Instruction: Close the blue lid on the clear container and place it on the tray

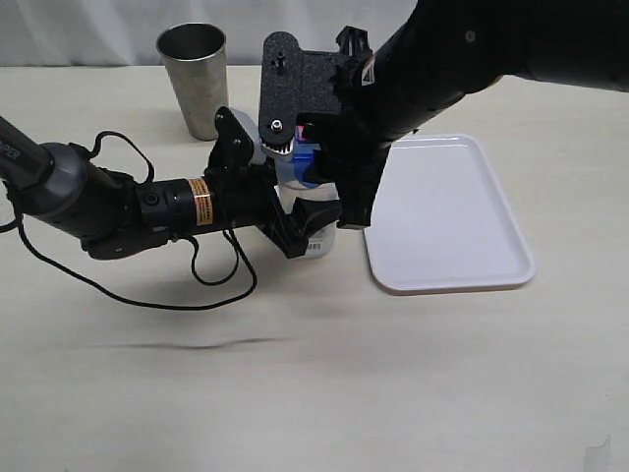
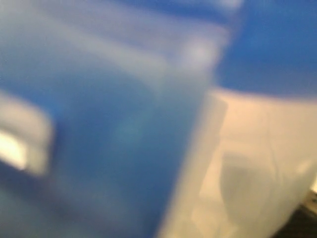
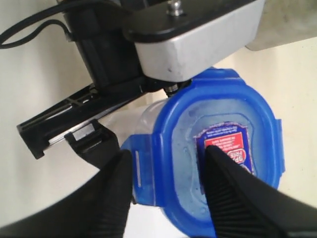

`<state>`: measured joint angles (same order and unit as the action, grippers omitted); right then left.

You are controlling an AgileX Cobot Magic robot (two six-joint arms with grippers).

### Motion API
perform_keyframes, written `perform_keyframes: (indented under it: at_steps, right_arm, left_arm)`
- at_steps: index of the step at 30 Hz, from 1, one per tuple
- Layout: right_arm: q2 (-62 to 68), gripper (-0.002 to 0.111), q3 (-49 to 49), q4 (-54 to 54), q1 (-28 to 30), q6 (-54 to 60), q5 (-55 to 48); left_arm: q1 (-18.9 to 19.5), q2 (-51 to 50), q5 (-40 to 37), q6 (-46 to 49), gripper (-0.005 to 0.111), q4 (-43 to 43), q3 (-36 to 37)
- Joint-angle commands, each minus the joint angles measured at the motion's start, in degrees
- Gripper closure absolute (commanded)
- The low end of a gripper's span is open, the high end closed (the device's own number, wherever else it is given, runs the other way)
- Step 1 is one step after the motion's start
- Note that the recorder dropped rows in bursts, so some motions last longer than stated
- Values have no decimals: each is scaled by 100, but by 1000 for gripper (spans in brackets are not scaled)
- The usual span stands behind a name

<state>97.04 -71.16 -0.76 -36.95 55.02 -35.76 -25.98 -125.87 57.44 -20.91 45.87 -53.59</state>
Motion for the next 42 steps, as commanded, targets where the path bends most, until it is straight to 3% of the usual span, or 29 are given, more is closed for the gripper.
perform_keyframes:
  at_steps: [1, 14, 25, 33, 42]
  right_arm:
    - [370, 65, 81, 169, 17, 48, -324]
    - [624, 73, 83, 464, 17, 21, -347]
    - [886, 73, 93, 519, -4, 21, -351]
    - [909, 78, 548, 2000, -453, -828, 70]
    - [744, 77, 527, 1841, -453, -1054, -20]
  left_arm:
    - [5, -63, -190, -36, 107, 14, 9]
    - [5, -63, -137, -36, 107, 57, 9]
    - [5, -63, -137, -36, 107, 83, 9]
    - [5, -63, -137, -36, 107, 107, 9]
    - [5, -63, -137, -36, 107, 145, 9]
